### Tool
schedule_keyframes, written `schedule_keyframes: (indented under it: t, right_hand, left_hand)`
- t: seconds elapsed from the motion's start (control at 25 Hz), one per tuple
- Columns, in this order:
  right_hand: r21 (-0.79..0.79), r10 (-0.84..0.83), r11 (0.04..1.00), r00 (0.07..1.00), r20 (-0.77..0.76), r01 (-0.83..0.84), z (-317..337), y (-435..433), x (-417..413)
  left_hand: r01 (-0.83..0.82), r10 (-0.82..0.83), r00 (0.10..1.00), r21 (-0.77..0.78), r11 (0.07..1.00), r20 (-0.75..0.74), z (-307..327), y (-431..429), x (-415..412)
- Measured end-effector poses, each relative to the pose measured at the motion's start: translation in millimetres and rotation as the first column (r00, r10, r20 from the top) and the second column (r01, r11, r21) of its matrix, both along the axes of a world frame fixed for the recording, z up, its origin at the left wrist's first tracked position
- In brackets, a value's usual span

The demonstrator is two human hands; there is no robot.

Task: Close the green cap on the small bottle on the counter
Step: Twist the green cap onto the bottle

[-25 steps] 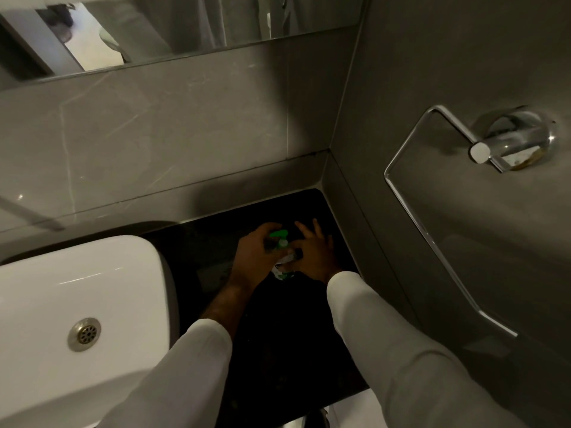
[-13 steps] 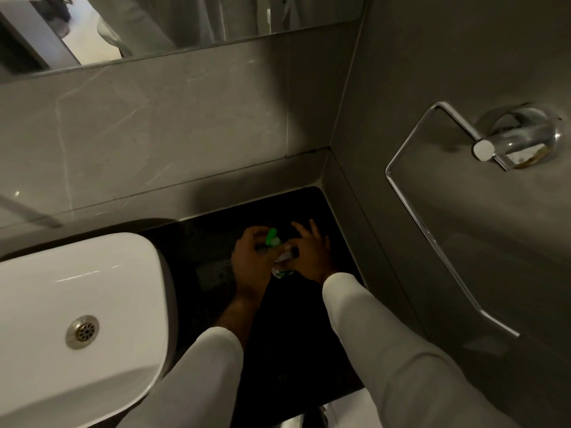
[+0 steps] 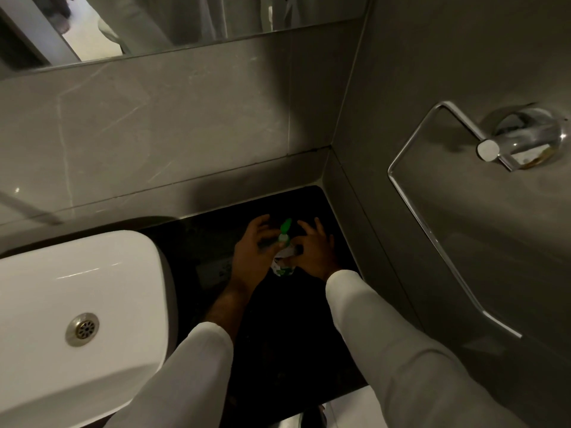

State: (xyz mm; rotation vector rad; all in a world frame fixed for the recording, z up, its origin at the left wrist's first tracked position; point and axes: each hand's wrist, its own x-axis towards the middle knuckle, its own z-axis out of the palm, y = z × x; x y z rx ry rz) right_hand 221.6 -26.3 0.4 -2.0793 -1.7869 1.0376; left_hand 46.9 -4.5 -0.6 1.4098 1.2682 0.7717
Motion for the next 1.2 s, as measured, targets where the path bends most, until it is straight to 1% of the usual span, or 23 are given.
schedule_keyframes:
  t: [0.08,0.12,0.2,0.28,0.32,0.4,0.44,0.48,0.52,0.6,0.64,0.68,0.76,0.8,0.88,0.92,0.96,1.0,1.12,1.2]
  right_hand:
    - [0.019,0.022,1.000,0.999,0.036,-0.022,1,1,0]
    - [0.025,0.022,0.999,0.999,0.036,-0.023,2,1,-1]
    - [0.031,0.010,0.999,1.000,0.014,-0.011,4,0,-3]
    - [0.030,0.005,1.000,1.000,0.005,-0.006,4,0,-4]
    - [0.024,0.005,1.000,1.000,0.012,-0.006,5,0,-3]
    - [0.001,0.017,1.000,0.999,0.038,-0.017,5,0,0]
    - [-0.008,0.023,1.000,0.999,0.045,-0.023,4,1,0]
    - [-0.011,0.023,1.000,0.999,0.045,-0.022,4,1,-1]
    - [-0.008,0.017,1.000,0.999,0.037,-0.016,3,1,-2]
    - [0.003,-0.001,1.000,1.000,0.000,0.001,2,2,-4]
    - [0.007,-0.006,1.000,1.000,-0.014,0.006,2,3,-5]
    - [0.007,-0.008,1.000,1.000,-0.018,0.008,3,3,-5]
    - [0.005,-0.005,1.000,1.000,-0.013,0.006,4,4,-5]
    - [0.000,-0.005,1.000,1.000,-0.012,0.005,4,4,-5]
    - [-0.007,-0.009,1.000,1.000,-0.017,0.009,6,4,-4]
    - [-0.008,-0.012,1.000,1.000,-0.025,0.012,6,4,-4]
    - [-0.008,-0.013,1.000,0.999,-0.033,0.013,6,4,-3]
    - [-0.005,-0.011,1.000,0.999,-0.039,0.011,5,4,-3]
    - [0.019,0.002,1.000,0.999,-0.034,-0.001,5,5,-6]
    - [0.016,0.012,1.000,0.999,-0.030,-0.011,3,7,-8]
  left_hand:
    - [0.070,-0.069,0.997,-0.021,0.997,0.035,0,1,0]
    - [0.058,-0.058,0.998,0.004,0.998,0.016,0,0,1]
    - [-0.013,0.020,0.996,0.078,0.997,-0.082,0,-3,5]
    - [-0.026,0.041,0.988,0.101,0.995,-0.148,0,1,3]
    - [0.009,0.000,0.992,0.073,0.997,-0.127,-2,4,0]
    - [0.156,-0.156,0.988,-0.045,0.987,0.001,-3,6,-2]
    - [0.195,-0.193,0.981,-0.077,0.978,0.025,-2,6,-2]
    - [0.178,-0.179,0.984,-0.079,0.981,-0.002,-1,6,-1]
    - [0.127,-0.131,0.989,-0.050,0.991,-0.071,0,5,0]
    - [0.037,-0.023,0.975,0.056,0.998,-0.221,0,5,1]
    - [0.032,-0.004,0.965,0.101,0.994,-0.263,0,7,1]
    - [0.058,-0.020,0.958,0.122,0.991,-0.287,-1,9,0]
    - [0.127,-0.077,0.948,0.145,0.981,-0.307,0,13,-4]
    - [0.156,-0.113,0.952,0.133,0.979,-0.283,0,14,-6]
    - [0.189,-0.178,0.967,0.047,0.981,-0.182,2,16,-9]
    - [0.205,-0.200,0.964,0.013,0.979,-0.173,2,17,-10]
    - [0.217,-0.214,0.958,-0.007,0.976,-0.188,3,20,-9]
    - [0.221,-0.213,0.943,0.002,0.975,-0.254,5,22,-8]
    - [0.179,-0.134,0.929,0.103,0.978,-0.346,4,22,-6]
    - [0.192,-0.110,0.904,0.162,0.968,-0.414,-1,18,-4]
